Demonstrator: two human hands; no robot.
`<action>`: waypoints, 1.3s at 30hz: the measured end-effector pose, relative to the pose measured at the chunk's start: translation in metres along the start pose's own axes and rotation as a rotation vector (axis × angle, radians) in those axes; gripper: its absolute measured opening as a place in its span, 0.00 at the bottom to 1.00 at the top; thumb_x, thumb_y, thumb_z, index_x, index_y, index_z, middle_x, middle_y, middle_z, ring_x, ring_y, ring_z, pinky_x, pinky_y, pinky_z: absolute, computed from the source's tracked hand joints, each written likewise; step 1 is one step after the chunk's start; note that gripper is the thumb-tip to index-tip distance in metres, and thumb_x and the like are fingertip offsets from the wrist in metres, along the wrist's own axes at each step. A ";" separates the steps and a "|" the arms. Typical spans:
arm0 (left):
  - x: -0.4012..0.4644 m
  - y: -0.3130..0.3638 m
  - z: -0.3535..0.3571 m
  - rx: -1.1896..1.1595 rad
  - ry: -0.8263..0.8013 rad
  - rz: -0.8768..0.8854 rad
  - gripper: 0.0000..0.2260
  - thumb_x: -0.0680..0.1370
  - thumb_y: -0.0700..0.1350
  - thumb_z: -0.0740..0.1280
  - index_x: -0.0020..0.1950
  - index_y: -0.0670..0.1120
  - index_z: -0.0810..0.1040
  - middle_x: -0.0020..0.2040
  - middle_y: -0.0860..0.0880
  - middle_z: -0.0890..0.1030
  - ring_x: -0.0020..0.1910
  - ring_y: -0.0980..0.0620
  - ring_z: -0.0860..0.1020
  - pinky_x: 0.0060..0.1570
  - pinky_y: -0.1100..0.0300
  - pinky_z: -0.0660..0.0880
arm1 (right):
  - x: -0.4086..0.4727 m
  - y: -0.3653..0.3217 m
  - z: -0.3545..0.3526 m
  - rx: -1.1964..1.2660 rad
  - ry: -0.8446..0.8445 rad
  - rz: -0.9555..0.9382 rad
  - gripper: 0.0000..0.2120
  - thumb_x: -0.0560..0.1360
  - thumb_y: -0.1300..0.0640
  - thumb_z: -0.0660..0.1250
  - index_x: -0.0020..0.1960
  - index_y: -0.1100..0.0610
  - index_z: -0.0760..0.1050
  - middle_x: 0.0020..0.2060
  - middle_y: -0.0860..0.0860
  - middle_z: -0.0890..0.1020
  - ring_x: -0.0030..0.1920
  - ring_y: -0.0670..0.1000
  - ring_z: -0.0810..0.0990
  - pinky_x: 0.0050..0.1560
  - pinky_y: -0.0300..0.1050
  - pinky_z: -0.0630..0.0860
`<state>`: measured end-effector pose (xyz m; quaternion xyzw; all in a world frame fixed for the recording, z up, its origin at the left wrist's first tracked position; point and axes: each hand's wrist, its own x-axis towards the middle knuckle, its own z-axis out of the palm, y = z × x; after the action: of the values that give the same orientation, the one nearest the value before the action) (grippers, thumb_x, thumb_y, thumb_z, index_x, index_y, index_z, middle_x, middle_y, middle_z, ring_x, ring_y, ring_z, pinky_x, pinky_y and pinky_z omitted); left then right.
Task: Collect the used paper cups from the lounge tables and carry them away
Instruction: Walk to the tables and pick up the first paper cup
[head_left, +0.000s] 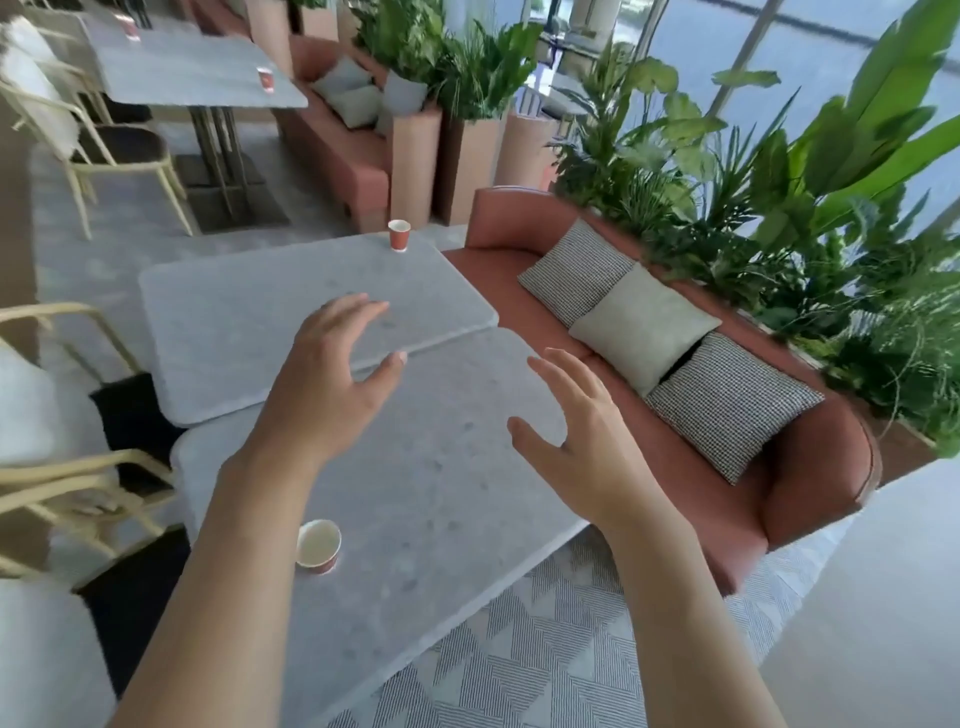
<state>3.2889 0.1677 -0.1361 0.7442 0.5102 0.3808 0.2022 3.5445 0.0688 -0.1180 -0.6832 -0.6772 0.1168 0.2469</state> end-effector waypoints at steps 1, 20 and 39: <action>0.001 -0.011 -0.006 0.006 0.006 -0.026 0.23 0.82 0.47 0.71 0.76 0.45 0.76 0.77 0.47 0.73 0.79 0.49 0.67 0.76 0.63 0.59 | 0.009 -0.005 0.009 0.003 -0.027 -0.013 0.33 0.80 0.41 0.68 0.82 0.48 0.64 0.82 0.45 0.62 0.83 0.49 0.57 0.78 0.60 0.65; -0.076 -0.139 0.002 0.194 0.113 -0.491 0.24 0.80 0.48 0.74 0.75 0.43 0.77 0.75 0.48 0.74 0.76 0.49 0.70 0.76 0.60 0.61 | 0.116 -0.024 0.181 0.107 -0.489 -0.367 0.33 0.80 0.44 0.71 0.81 0.52 0.67 0.81 0.48 0.65 0.82 0.51 0.60 0.81 0.54 0.61; -0.170 -0.228 0.135 0.457 -0.363 -0.644 0.44 0.78 0.65 0.71 0.86 0.48 0.55 0.81 0.48 0.64 0.77 0.44 0.68 0.72 0.47 0.70 | 0.040 0.069 0.316 -0.195 -0.940 -0.280 0.39 0.81 0.43 0.66 0.85 0.51 0.51 0.85 0.50 0.50 0.83 0.56 0.58 0.79 0.56 0.61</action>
<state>3.2229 0.1155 -0.4396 0.6275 0.7438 0.0386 0.2270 3.4500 0.1674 -0.4141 -0.4793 -0.8081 0.3139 -0.1367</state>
